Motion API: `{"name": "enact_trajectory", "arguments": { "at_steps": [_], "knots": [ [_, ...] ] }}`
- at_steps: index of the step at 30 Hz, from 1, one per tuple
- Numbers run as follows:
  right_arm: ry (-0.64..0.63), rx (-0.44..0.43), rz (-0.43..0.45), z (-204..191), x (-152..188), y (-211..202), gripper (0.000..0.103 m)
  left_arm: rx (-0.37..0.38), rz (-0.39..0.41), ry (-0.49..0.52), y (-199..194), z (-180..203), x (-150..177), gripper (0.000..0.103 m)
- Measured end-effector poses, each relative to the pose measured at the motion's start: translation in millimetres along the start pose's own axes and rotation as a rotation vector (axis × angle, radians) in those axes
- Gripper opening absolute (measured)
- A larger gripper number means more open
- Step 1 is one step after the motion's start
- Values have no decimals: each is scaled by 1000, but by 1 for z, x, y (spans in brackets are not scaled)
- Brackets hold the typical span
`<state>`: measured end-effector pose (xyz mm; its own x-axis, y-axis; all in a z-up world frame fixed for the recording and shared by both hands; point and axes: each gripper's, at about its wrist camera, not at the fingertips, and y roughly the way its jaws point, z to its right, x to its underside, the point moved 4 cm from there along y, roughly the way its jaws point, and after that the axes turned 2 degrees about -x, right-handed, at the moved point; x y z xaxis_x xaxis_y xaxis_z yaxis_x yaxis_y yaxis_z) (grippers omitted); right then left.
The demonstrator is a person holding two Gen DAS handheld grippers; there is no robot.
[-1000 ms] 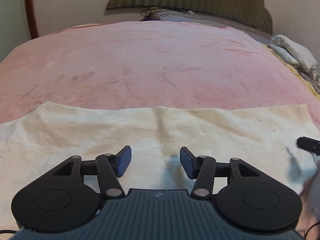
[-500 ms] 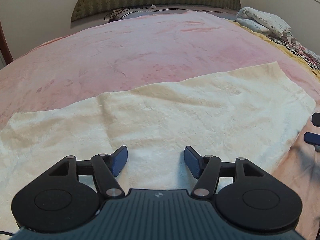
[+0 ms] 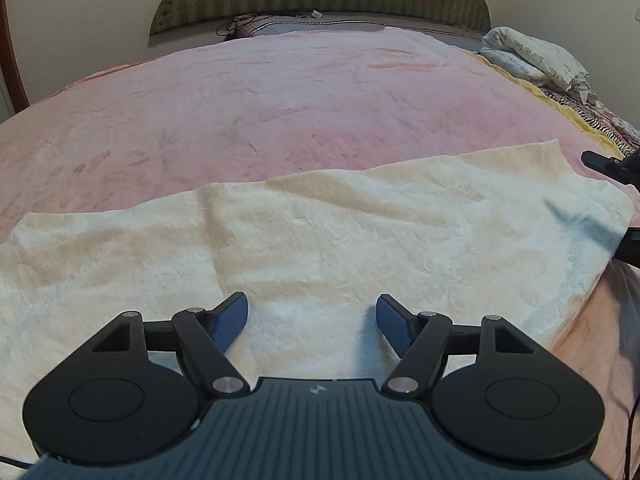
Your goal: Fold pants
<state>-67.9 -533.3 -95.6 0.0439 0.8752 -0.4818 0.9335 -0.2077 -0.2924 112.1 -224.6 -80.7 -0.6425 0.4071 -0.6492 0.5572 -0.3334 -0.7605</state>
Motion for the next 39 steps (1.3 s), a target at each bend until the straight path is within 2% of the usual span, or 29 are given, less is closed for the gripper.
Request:
{"name": "enact_trajectory", "arguments": {
  "at_steps": [2,4,5,7,9,10,13,15,18,20,22,25,28,31,32,33,34,35,36,37,39],
  "knots": [
    [-12,32,15,2,-4,11,66,12,-6,-28,-1,-4,-2,74],
    [-5,83,-3,9,-7,19,22,30,-5,-52,-3,-9,-4,74],
    [19,88,-5,14,-8,21,18,43,-1,-65,-5,-12,-5,74],
    [21,87,0,13,-8,18,16,82,11,-106,-8,-18,-9,74],
    [-107,105,6,-9,-5,14,15,173,20,-197,-13,-27,-14,74],
    [-219,104,3,-28,-2,6,15,228,19,-248,-15,-32,-16,74],
    [-609,104,-22,-100,26,4,15,470,16,-458,-18,-47,-19,75],
    [-821,79,-59,-138,55,9,15,621,17,-585,-19,-54,-20,83],
    [-1032,41,-121,-169,103,23,15,798,10,-751,-14,-58,-23,96],
    [-1115,20,-167,-177,132,32,15,847,5,-800,-10,-54,-27,96],
    [-1154,-1,-207,-180,155,36,15,845,5,-795,-6,-48,-29,97],
    [-1171,-45,-255,-185,176,36,15,800,-19,-784,2,-41,-29,97],
    [-1182,-71,-275,-187,185,35,15,740,-52,-814,12,-43,-25,90],
    [-1184,-84,-274,-192,187,35,15,667,-52,-837,17,-54,-23,80],
    [-1183,-88,-274,-193,186,35,15,656,-54,-844,18,-58,-22,67],
    [-1186,-91,-274,-195,187,35,15,646,-65,-840,19,-61,-22,47],
    [-1198,-93,-280,-196,188,36,15,634,-72,-823,19,-62,-23,37],
    [-1213,-96,-287,-199,192,34,15,599,-74,-787,18,-65,-24,22],
    [-1229,-100,-295,-201,196,32,15,536,-71,-736,15,-70,-26,14],
    [-1245,-106,-304,-204,201,33,16,488,-64,-686,10,-73,-27,10],
    [-1276,-128,-335,-212,212,37,16,382,-33,-570,-4,-78,-30,8]
  ]
}}
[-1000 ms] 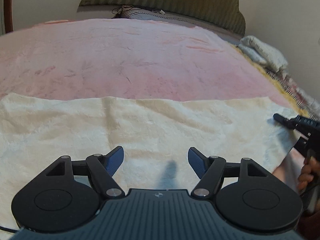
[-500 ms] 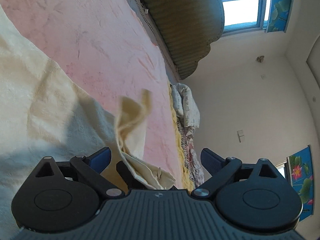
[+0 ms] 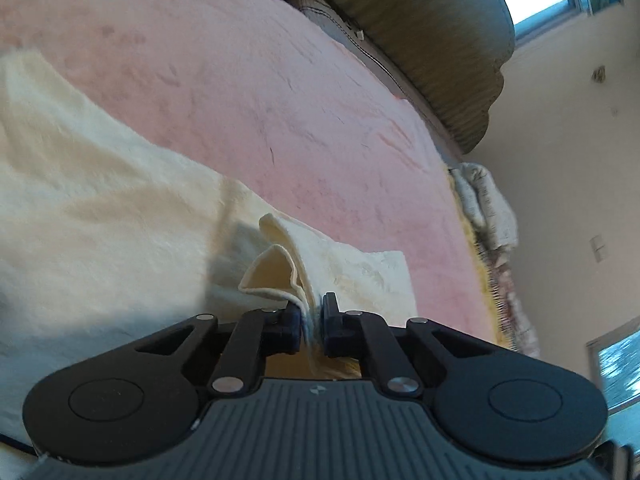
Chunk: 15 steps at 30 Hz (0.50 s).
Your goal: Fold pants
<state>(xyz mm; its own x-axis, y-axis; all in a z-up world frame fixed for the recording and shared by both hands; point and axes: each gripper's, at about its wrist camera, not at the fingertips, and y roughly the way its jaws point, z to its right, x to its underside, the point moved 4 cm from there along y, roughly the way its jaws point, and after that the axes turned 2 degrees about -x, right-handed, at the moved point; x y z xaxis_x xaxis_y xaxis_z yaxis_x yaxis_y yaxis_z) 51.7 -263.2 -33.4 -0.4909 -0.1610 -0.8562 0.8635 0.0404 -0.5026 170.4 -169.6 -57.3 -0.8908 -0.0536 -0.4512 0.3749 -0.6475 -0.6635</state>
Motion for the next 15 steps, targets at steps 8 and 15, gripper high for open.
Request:
{"name": "enact_trajectory", "arguments": {
  "at_steps": [8,15],
  "knots": [
    [-96,-137,5,-57,-19,37,16,-304,97,272,-39,-21,-5,9],
    [-124,-186,-92,-83,-5,69,27,-392,110,279,-47,-54,9,41]
  ]
}}
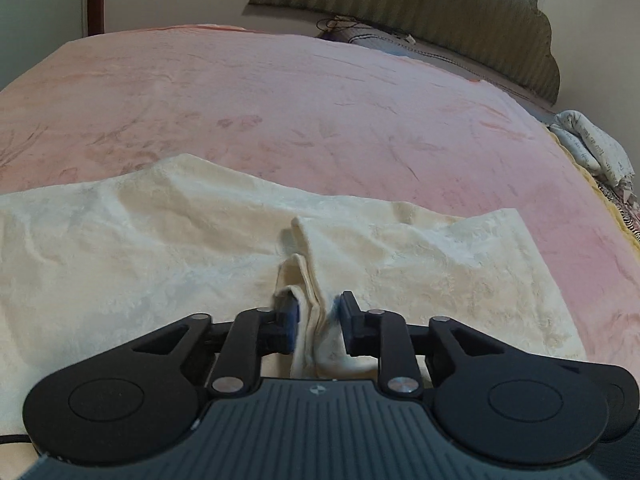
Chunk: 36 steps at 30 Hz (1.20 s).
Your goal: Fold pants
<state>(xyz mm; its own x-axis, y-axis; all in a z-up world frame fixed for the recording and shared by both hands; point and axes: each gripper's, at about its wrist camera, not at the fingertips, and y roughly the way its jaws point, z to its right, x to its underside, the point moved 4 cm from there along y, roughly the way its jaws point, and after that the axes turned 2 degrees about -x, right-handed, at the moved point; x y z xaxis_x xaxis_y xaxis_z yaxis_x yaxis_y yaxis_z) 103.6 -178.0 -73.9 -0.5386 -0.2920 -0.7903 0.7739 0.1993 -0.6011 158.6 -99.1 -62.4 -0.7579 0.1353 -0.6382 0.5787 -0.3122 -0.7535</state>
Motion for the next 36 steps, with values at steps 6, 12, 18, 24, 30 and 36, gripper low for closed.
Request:
{"name": "enact_trajectory", "arguments": {
  "at_steps": [6,12,18,24,30,36],
  "knots": [
    [12,-150,90,4,-2,-54,31,-91,43,-68,-25,-25,-2,53],
    [59,-158,138,10,-3,-64,31,-118,34,-135,-40,-40,-2,53],
    [-120,-100,36,-16,15,-49,31,29,-28,-231,-53,-44,4,55],
    [-246,32,10,-34,18,-36,31,178,-103,-321,-58,-38,14,61],
    [-236,2,41,-41,21,-34,12,316,-210,-420,-53,-31,26,62],
    [68,-97,111,3,18,-50,10,423,-299,-576,-33,-31,37,63]
  ]
}}
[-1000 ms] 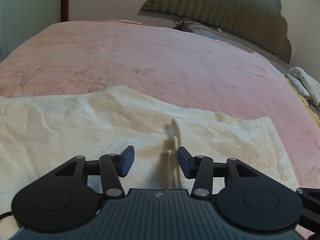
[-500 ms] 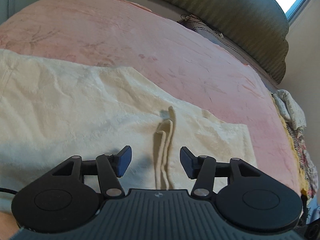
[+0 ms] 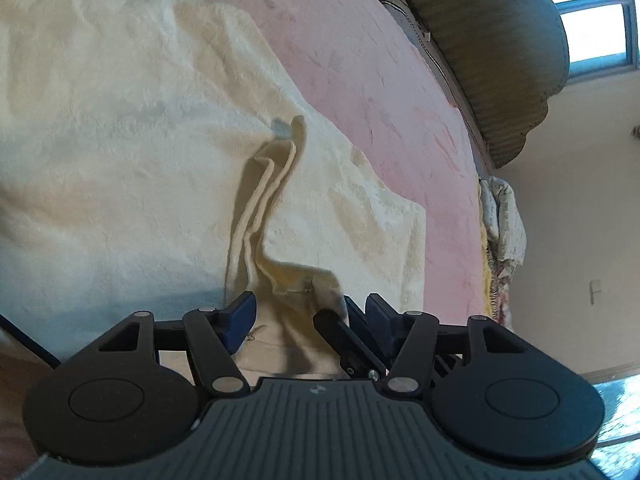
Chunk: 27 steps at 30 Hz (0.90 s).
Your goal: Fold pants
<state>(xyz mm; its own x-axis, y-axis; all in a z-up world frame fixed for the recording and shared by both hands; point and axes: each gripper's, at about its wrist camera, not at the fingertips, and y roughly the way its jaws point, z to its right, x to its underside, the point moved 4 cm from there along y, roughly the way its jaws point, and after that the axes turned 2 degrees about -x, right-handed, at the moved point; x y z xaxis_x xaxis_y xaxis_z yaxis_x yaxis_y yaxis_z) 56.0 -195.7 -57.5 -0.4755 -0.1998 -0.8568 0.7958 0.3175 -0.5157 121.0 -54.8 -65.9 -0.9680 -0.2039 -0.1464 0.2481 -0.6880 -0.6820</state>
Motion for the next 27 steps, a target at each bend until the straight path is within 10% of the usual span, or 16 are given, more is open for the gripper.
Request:
{"name": "enact_trajectory", "arguments": {
  "at_steps": [5,12,20,27],
  "knots": [
    [24,-5,4,3,1,-5,10,83,-35,-153,25,-11,-3,60],
    [117,-38,64,19,-2,-28,10,89,-39,-240,37,-25,1,13],
    [17,30,-63,-6,7,-1,10,-7,13,-42,11,-8,9,12],
    [60,42,-87,2,10,6,11,4,-14,-75,11,-19,6,21]
  ]
}}
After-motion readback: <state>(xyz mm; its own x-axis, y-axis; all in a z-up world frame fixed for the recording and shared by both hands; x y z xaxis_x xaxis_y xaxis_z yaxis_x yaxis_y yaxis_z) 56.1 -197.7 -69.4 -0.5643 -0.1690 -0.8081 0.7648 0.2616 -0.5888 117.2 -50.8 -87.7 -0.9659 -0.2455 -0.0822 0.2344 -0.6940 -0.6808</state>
